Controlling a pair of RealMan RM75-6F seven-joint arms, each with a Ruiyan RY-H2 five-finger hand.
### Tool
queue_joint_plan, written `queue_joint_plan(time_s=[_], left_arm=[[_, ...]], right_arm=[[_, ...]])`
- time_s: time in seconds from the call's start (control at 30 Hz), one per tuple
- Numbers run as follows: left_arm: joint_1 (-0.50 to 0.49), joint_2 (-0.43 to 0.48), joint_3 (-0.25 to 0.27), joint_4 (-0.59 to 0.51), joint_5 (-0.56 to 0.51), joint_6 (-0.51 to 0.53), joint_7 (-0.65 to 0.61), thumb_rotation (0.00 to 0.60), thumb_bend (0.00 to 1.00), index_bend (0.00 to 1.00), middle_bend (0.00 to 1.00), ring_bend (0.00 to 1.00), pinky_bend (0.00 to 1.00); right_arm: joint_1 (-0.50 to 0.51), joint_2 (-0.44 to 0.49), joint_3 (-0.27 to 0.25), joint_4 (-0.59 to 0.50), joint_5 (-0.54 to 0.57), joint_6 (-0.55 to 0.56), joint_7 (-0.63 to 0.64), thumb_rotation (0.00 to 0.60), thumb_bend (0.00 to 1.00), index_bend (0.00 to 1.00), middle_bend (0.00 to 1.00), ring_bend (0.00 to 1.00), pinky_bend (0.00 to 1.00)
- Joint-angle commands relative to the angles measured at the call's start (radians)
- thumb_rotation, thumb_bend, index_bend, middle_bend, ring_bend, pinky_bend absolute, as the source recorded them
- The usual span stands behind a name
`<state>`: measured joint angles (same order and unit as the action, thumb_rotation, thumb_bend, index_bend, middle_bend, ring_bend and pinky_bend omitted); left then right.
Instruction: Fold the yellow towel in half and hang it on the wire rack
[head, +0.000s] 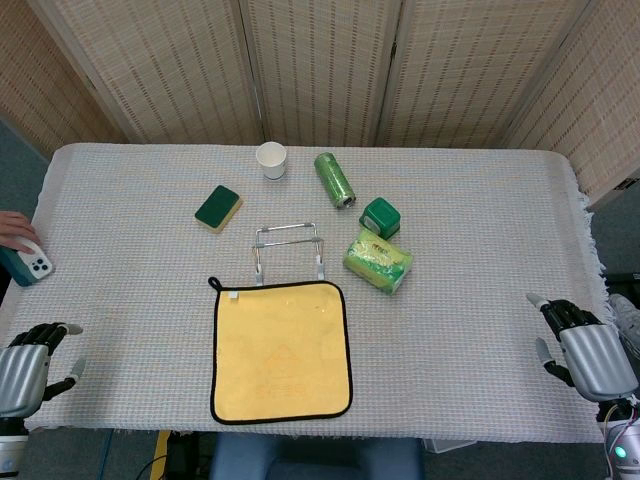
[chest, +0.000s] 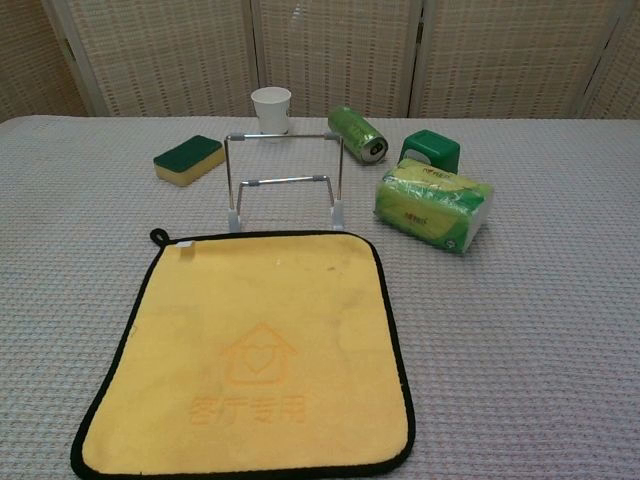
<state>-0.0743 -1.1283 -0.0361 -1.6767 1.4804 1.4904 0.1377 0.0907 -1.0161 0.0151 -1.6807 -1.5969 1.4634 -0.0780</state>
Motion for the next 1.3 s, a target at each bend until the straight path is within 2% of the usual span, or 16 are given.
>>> queue_joint_plan(time_s=[0.03, 0.47, 0.67, 0.8, 0.97, 1.03, 1.17, 1.3], left_arm=[[-0.001, -0.001, 0.001, 0.004, -0.002, -0.003, -0.003, 0.600, 0.37, 0.37, 0.38, 0.31, 0.39], [-0.017, -0.011, 0.016, 0.060, 0.072, 0.001, -0.064, 0.600, 0.37, 0.38, 0.38, 0.31, 0.39], [-0.055, -0.010, 0.044, 0.097, 0.156, -0.033, -0.106, 0.600, 0.37, 0.38, 0.38, 0.33, 0.39], [-0.089, -0.017, 0.064, 0.134, 0.228, -0.051, -0.128, 0.600, 0.37, 0.39, 0.46, 0.46, 0.46], [-0.148, -0.018, 0.098, 0.158, 0.320, -0.099, -0.160, 0.600, 0.37, 0.40, 0.57, 0.54, 0.55], [-0.170, -0.027, 0.111, 0.175, 0.363, -0.108, -0.165, 0.600, 0.37, 0.41, 0.62, 0.59, 0.61], [-0.214, -0.057, 0.134, 0.218, 0.449, -0.112, -0.179, 0.600, 0.35, 0.44, 0.75, 0.71, 0.79], [-0.255, -0.078, 0.157, 0.232, 0.498, -0.147, -0.175, 0.600, 0.35, 0.45, 0.82, 0.78, 0.86]], right_arm=[[0.000, 0.000, 0.001, -0.002, 0.001, 0.000, -0.003, 0.600, 0.50, 0.14, 0.27, 0.26, 0.37], [0.003, 0.001, -0.002, -0.011, -0.027, 0.013, -0.002, 0.600, 0.50, 0.14, 0.27, 0.26, 0.37], [0.006, 0.000, -0.004, -0.009, -0.042, 0.017, 0.013, 0.600, 0.50, 0.15, 0.28, 0.26, 0.37], [0.014, -0.005, -0.012, -0.007, -0.060, 0.006, 0.015, 0.600, 0.50, 0.15, 0.29, 0.26, 0.37], [0.030, -0.012, -0.020, -0.007, -0.079, -0.018, 0.011, 0.600, 0.50, 0.15, 0.32, 0.34, 0.37], [0.037, -0.013, -0.023, -0.011, -0.088, -0.028, 0.007, 0.600, 0.50, 0.15, 0.33, 0.36, 0.38], [0.051, -0.016, -0.029, -0.016, -0.097, -0.051, 0.000, 0.600, 0.50, 0.15, 0.35, 0.41, 0.40], [0.060, -0.020, -0.033, -0.020, -0.100, -0.067, -0.008, 0.600, 0.50, 0.15, 0.39, 0.47, 0.47]])
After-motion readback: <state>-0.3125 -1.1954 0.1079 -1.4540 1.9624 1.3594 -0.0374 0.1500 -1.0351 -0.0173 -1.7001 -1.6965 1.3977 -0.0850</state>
